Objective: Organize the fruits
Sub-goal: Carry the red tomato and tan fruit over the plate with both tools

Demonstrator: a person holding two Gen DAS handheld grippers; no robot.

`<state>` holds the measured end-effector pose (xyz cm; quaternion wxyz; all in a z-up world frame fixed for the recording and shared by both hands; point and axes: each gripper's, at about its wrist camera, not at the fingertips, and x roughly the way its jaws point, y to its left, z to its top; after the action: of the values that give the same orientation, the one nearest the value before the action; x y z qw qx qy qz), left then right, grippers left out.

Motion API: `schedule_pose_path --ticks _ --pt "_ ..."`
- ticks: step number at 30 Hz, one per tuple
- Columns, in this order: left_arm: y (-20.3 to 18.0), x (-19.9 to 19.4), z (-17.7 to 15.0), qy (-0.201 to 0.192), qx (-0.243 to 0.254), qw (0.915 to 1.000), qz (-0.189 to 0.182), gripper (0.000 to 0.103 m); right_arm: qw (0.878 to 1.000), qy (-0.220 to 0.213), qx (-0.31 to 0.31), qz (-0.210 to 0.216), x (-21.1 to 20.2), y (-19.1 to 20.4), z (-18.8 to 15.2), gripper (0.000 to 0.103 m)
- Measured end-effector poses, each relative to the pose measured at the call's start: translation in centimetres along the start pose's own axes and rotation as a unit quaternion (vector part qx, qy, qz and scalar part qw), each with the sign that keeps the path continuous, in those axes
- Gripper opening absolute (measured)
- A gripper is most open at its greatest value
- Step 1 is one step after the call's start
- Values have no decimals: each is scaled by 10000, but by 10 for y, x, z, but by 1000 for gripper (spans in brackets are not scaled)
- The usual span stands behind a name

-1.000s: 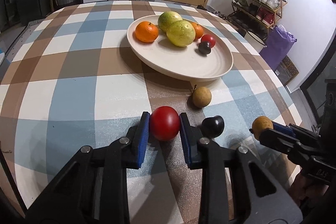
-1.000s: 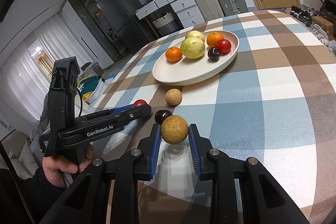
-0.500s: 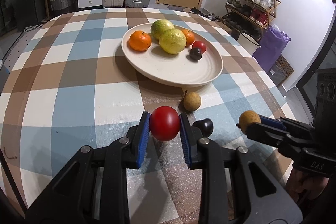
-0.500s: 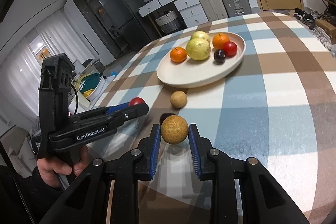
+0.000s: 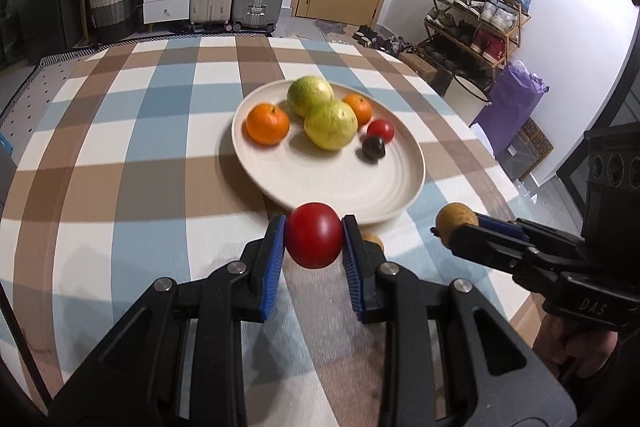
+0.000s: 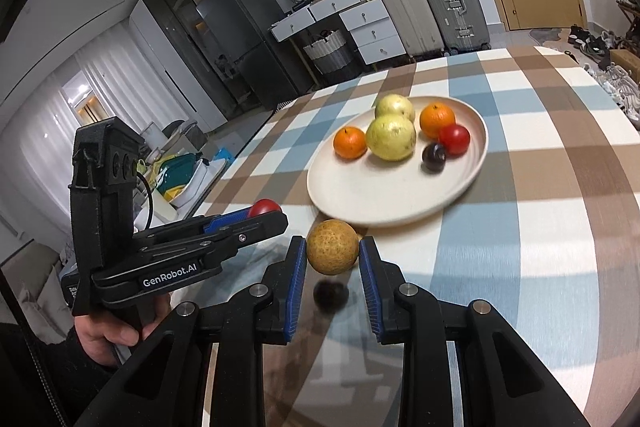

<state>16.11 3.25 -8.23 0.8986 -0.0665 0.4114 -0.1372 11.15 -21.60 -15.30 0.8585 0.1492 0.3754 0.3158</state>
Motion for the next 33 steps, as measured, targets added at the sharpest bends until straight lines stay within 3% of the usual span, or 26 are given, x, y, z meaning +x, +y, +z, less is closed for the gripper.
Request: schedule_pose_path --ticks 14,33 --pt "19 38 49 185 -140 9997 -107 25 9998 106 164 76 38 -13 45 27" --pt "35 90 63 526 -270 9980 -202 25 9989 383 250 137 84 -27 68 27"
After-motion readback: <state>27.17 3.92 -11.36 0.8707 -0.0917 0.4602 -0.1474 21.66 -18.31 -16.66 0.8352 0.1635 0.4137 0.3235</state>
